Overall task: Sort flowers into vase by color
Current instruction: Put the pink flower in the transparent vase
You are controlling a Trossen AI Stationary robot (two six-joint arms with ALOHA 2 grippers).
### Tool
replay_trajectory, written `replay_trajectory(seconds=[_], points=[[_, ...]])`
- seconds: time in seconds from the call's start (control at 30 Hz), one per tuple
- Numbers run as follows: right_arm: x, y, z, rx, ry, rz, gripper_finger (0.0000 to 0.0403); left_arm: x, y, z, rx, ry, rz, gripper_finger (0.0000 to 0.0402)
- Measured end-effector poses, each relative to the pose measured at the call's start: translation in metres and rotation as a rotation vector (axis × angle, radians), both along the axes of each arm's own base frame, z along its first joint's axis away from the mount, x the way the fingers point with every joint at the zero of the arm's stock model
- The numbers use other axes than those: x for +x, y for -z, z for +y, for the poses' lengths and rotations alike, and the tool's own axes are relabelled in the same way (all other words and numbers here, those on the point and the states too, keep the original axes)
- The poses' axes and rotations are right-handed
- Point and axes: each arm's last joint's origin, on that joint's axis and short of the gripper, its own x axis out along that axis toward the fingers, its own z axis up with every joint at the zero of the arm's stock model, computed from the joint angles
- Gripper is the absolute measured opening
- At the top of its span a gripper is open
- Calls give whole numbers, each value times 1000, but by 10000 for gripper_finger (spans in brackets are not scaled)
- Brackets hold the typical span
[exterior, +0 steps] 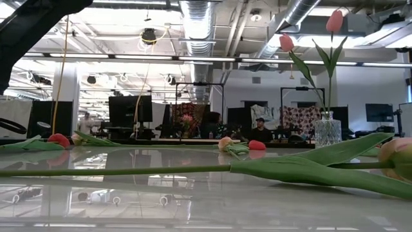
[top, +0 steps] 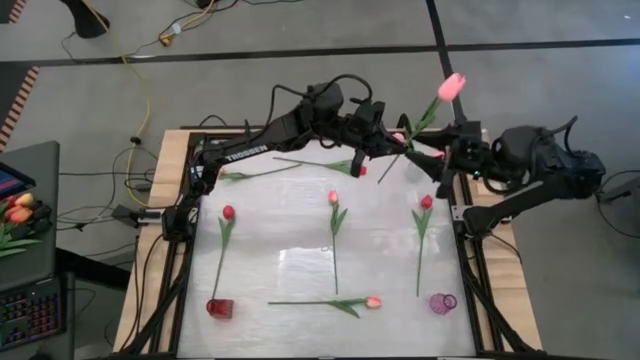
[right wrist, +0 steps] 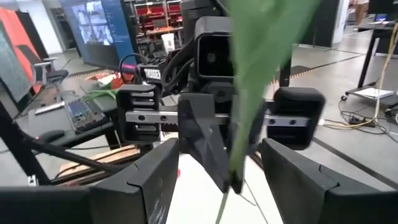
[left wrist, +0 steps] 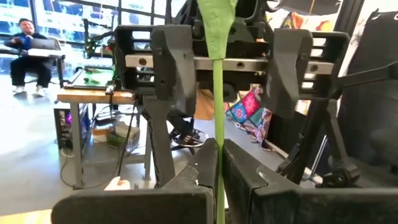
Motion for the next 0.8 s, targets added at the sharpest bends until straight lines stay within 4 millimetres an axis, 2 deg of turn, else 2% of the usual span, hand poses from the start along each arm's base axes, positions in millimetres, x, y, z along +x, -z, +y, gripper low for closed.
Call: replay_trajectory(seconds=[0.47, 0.6, 0.8], points=[[3, -1, -4, 1, 12, -6, 244, 1, 0, -3, -29, -4, 10, 0], [7, 1, -7, 1, 36, 5, 213, 2, 0, -7, -25, 4, 8, 0], [9, 2, -10, 1, 61, 11, 140, 2, 0, -6, -22, -11, 6, 0]])
